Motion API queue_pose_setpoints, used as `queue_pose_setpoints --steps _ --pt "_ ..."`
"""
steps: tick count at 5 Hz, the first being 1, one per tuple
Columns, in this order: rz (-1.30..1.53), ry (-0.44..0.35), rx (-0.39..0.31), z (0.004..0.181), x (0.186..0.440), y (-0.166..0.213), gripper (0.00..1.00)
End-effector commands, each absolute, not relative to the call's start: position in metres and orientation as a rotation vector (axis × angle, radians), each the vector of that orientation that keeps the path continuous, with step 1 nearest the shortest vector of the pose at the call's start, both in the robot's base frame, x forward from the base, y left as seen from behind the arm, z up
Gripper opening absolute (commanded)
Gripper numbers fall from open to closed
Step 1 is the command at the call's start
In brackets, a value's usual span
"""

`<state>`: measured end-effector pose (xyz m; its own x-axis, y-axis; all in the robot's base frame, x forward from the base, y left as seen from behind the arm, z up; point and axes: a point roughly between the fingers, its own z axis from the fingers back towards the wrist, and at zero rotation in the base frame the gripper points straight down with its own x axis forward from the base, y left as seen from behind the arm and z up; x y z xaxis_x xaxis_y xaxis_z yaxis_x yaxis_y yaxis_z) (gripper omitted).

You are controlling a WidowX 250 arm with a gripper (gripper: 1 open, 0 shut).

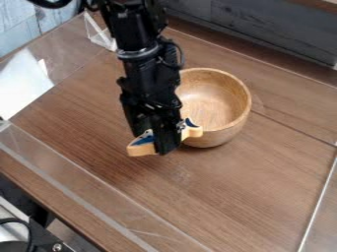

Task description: Put the blue fish in the brown bowl

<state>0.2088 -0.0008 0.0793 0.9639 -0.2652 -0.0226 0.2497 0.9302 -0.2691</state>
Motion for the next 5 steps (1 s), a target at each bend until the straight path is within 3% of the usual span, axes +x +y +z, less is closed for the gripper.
queue_pose_setpoints --steps 1,5 --pt "-0.234 0.004 -0.241 0.097 0.219 -0.001 0.0" --pt "-0.101 -0.009 -0.208 0.127 0.233 -0.005 0.0"
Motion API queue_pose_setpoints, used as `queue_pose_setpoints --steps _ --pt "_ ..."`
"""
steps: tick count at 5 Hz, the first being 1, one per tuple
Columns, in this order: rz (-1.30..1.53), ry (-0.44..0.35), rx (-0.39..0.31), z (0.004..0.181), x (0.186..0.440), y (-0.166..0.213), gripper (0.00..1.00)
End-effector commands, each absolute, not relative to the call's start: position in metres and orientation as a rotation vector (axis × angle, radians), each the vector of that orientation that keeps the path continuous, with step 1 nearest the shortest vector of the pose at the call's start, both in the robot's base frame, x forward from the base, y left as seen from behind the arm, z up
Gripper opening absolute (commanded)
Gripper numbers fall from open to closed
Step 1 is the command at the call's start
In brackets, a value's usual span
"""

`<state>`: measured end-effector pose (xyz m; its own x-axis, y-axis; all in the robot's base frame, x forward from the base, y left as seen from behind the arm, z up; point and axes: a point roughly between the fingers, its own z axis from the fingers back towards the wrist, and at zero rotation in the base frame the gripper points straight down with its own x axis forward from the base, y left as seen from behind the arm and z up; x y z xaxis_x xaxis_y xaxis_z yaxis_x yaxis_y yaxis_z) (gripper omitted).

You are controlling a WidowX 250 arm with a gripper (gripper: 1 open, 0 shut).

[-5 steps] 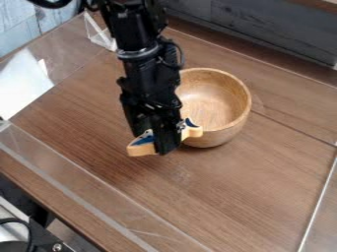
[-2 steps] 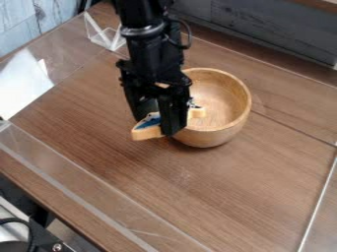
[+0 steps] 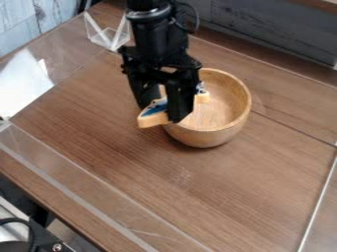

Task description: Put the blue fish in the brown bowl

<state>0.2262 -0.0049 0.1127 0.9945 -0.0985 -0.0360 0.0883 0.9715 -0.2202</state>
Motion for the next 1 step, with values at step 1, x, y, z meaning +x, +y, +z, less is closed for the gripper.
queue_pose_setpoints --steps 1 --pt "-0.089 -0.015 -0.208 0.1295 0.2381 -0.0071 0.0"
